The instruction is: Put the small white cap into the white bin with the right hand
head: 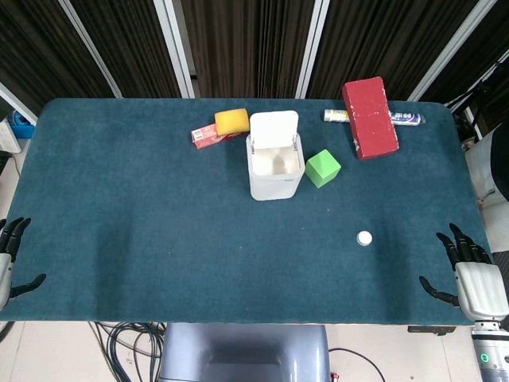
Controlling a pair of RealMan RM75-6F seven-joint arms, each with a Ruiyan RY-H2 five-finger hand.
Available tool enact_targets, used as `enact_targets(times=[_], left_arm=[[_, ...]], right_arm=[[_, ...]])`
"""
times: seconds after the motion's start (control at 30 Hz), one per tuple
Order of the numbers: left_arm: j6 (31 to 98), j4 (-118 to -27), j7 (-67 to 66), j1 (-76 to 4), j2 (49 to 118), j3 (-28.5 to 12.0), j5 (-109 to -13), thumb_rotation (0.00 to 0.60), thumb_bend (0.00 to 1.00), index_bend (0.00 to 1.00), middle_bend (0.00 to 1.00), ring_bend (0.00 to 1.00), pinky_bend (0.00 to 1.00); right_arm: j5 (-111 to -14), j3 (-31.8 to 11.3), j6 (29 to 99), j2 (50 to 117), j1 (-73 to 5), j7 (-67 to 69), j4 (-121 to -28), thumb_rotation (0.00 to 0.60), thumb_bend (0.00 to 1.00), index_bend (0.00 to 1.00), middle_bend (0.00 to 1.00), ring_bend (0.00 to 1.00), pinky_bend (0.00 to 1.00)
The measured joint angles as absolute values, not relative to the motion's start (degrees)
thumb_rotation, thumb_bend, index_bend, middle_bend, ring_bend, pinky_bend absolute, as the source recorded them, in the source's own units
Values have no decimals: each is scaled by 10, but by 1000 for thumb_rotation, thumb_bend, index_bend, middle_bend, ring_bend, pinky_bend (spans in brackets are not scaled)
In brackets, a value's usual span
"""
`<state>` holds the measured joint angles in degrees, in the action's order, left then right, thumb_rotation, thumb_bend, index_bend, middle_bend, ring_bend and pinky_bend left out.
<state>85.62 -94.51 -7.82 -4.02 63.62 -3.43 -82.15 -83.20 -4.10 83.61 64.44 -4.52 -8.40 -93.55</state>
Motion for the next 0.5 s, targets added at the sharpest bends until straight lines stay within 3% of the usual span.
enact_targets(times=[0.5], left_arm=[[855,-946,-81,-40,637,-34,-820,600,150,121,156,74,57]], right_arm=[[-827,-42,831,645,-47,-81,-933,600,156,133,85,120,233]])
